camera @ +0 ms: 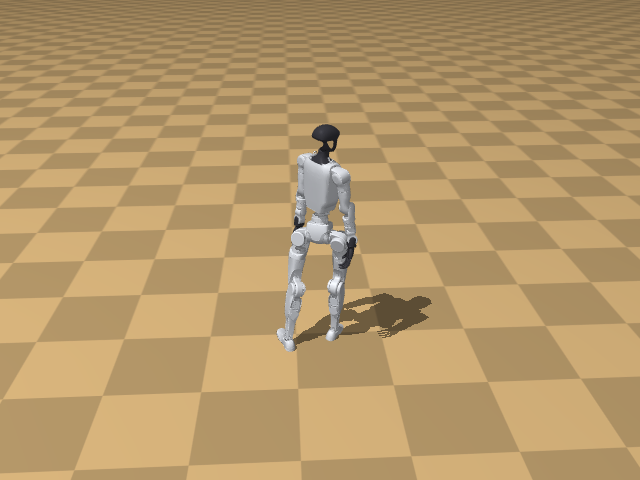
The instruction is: In place motions
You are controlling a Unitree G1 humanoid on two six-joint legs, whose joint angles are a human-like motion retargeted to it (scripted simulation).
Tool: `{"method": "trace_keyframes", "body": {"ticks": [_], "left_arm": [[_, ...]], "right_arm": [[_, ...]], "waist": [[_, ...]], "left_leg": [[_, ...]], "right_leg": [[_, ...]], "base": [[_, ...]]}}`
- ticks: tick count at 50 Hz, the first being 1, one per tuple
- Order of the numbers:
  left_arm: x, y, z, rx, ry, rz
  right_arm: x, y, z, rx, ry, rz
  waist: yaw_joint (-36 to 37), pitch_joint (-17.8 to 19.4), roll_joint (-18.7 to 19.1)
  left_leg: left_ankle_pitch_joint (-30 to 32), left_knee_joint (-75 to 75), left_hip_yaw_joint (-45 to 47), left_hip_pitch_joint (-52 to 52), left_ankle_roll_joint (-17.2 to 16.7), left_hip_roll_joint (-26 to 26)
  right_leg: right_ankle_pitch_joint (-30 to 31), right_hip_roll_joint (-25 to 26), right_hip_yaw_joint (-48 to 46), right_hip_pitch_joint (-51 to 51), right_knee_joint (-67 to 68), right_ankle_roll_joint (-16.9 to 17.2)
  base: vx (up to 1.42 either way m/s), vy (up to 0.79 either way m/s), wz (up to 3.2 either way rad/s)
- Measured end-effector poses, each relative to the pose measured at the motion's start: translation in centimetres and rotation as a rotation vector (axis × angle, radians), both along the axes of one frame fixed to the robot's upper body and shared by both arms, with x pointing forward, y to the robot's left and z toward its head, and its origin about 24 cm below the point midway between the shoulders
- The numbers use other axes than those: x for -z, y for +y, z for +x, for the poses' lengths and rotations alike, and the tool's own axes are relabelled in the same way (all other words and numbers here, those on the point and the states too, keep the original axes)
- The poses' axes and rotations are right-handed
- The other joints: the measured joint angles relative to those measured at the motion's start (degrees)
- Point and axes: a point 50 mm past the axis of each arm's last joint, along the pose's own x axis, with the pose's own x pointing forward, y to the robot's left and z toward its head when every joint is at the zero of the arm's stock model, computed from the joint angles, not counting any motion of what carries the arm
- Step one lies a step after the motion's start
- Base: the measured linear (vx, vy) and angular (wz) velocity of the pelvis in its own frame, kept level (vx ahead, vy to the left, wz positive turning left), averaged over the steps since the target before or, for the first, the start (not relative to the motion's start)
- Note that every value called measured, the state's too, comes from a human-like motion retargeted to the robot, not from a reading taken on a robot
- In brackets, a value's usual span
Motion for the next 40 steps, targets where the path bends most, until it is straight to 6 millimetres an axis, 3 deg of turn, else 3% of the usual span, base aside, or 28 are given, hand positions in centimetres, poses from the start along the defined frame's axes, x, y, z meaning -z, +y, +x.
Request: {"method": "trace_keyframes", "body": {"ticks": [9,17,23,32,40], "left_arm": [[-0.1,1.5,0.0,0.008,0.023,0.045],[-0.3,3.1,0.4,-0.128,0.033,0.108],[-0.5,4.0,-0.2,-0.140,0.052,0.135],[-0.5,2.5,-2.4,-0.340,0.113,0.111],[-0.6,2.0,-3.0,-0.336,0.134,0.093]], "right_arm": [[-0.3,-1.1,-5.3,0.426,0.087,-0.043],[-0.5,-1.8,-7.4,0.410,0.126,-0.077],[-0.3,-1.9,-6.1,0.334,0.098,-0.057],[0.2,0.2,-1.8,0.318,-0.001,0.085],[0.3,1.7,0.1,0.225,-0.058,0.167]], "waist": [[8.42,-0.01,-4.40],[17.32,1.04,-8.46],[21.17,1.46,-9.43],[23.68,1.18,-9.72],[24.72,1.07,-9.81]], "left_leg": [[2.72,-0.62,-11.02,-4.13,1.51,-1.75],[5.37,-0.06,-18.85,-7.60,2.21,-4.30],[6.50,1.11,-23.27,-10.22,2.44,-5.41],[7.17,1.72,-25.96,-12.26,2.56,-6.39],[7.10,1.63,-26.64,-12.46,2.88,-7.09]], "right_leg": [[-5.32,-5.09,-13.68,6.30,-0.28,-2.67],[-7.59,-8.78,-24.28,11.53,-1.35,-2.74],[-8.37,-10.04,-30.03,14.04,-2.23,-2.49],[-8.67,-10.87,-33.76,15.15,-2.76,-2.03],[-8.51,-11.40,-34.10,15.15,-2.66,-1.83]], "base": [[0.12,0.16,1.65],[0.04,0.16,1.25],[-0.02,0.13,0.86],[-0.02,0.08,0.37],[-0.01,0.04,0.04]]}}
